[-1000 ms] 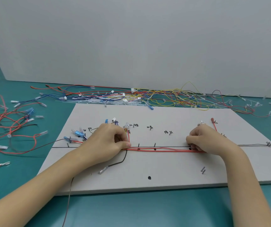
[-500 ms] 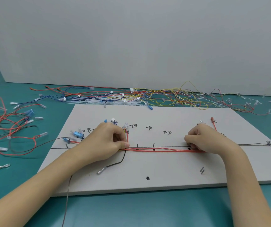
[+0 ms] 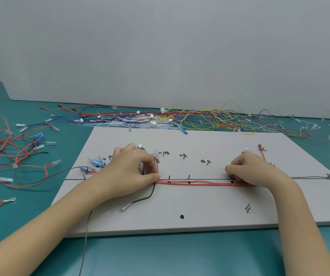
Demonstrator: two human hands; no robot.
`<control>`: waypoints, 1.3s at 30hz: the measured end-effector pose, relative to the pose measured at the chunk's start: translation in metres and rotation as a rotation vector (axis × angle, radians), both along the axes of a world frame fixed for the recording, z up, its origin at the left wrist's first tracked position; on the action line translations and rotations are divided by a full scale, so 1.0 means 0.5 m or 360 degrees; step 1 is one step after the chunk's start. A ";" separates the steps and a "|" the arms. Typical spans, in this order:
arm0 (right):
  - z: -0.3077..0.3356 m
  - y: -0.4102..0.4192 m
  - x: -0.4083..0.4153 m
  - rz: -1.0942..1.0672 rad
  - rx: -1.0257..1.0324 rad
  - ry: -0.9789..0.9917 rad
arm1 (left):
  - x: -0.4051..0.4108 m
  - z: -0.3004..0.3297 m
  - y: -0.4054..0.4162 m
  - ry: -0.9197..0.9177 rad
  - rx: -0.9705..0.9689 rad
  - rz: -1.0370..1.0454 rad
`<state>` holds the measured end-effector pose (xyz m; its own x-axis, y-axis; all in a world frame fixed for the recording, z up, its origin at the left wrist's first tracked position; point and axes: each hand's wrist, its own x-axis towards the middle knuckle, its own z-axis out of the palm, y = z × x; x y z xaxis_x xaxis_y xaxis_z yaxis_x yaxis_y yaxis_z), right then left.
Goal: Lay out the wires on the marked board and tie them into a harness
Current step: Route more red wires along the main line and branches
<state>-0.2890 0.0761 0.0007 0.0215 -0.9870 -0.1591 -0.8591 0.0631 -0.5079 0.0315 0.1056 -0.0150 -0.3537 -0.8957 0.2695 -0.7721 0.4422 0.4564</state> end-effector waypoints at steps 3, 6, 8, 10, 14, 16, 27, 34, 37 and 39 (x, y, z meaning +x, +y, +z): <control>0.001 -0.002 -0.001 -0.0024 -0.0115 -0.0162 | 0.010 0.003 -0.006 0.0021 0.0039 -0.0010; -0.001 -0.004 0.002 -0.0009 -0.0152 -0.0179 | 0.009 0.010 -0.008 0.0178 0.0137 -0.0108; -0.005 -0.007 0.004 0.0009 -0.0137 -0.0130 | 0.006 0.009 -0.008 0.0227 0.0168 -0.0136; -0.008 -0.008 0.006 0.0017 -0.0122 -0.0090 | 0.006 0.006 -0.010 0.0249 0.0180 -0.0136; -0.010 -0.008 0.008 0.0029 -0.0124 -0.0123 | 0.005 0.002 -0.010 0.0231 0.0178 -0.0142; -0.009 -0.008 0.007 0.0009 -0.0143 -0.0149 | 0.004 0.001 -0.010 0.0303 0.0203 -0.0146; -0.006 -0.010 0.006 -0.0018 -0.0194 -0.0193 | 0.031 -0.003 -0.038 0.0449 0.0208 -0.0005; -0.007 -0.009 0.007 -0.0014 -0.0148 -0.0186 | 0.040 -0.002 -0.039 0.0348 0.0264 -0.0039; -0.005 -0.008 0.009 -0.0017 -0.0149 -0.0185 | 0.028 -0.004 -0.049 0.0246 0.0220 0.0104; -0.006 -0.008 0.010 -0.0017 -0.0150 -0.0177 | 0.014 0.004 -0.066 -0.0005 0.0164 0.0286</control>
